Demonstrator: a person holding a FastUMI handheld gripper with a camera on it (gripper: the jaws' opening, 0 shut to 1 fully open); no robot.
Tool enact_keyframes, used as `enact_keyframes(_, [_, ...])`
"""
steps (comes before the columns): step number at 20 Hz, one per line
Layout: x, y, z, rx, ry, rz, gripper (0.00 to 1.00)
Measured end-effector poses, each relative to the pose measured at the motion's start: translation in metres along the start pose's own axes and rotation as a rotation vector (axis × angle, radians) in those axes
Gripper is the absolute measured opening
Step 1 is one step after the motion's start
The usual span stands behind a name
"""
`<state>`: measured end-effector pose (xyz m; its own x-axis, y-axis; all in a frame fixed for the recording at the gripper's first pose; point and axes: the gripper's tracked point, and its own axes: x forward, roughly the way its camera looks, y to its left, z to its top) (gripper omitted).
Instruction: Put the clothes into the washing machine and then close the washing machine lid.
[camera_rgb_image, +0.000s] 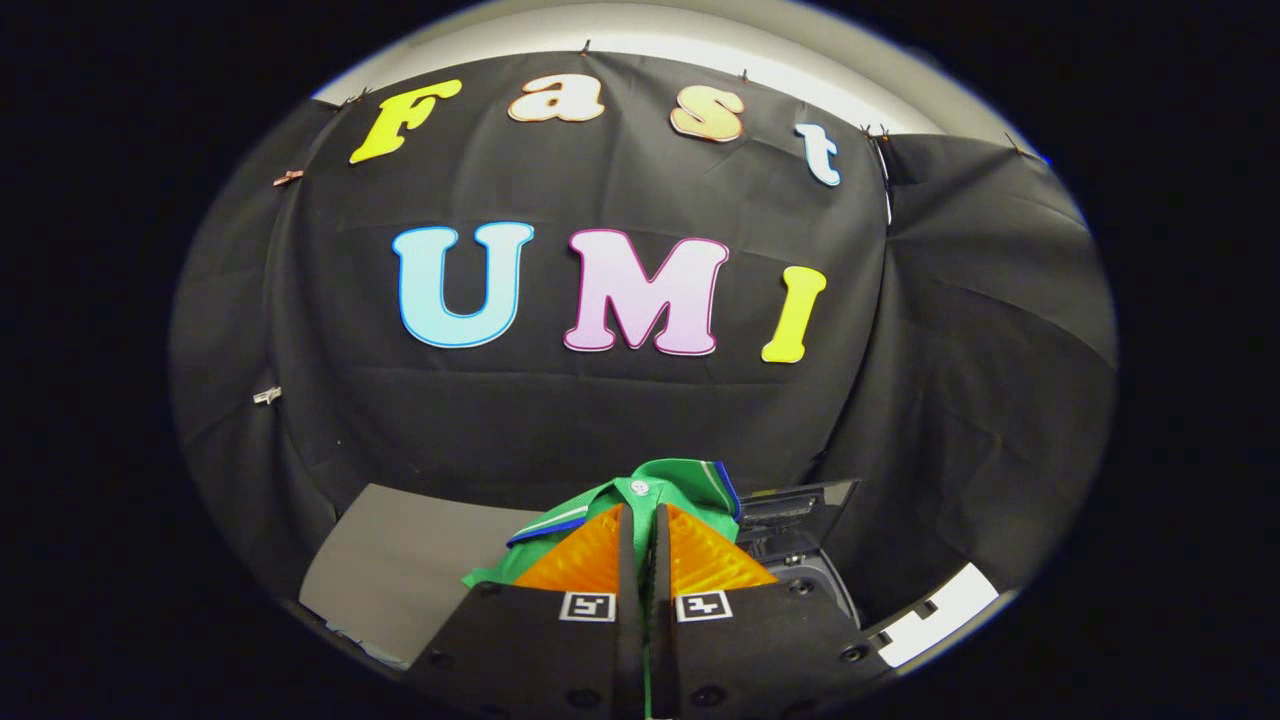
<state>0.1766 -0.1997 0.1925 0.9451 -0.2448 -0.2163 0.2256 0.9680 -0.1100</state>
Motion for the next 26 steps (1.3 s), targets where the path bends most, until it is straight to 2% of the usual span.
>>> enact_keyframes(7, [0.036,-0.109,-0.024,-0.021,-0.006,0.093,0.07])
enact_keyframes(13, [0.074,-0.174,-0.072,-0.064,0.061,0.043,0.07])
enact_keyframes(18, [0.11,-0.195,-0.134,-0.078,0.145,0.003,0.07])
enact_keyframes(26, [0.164,-0.197,-0.249,-0.09,0.311,-0.027,0.07])
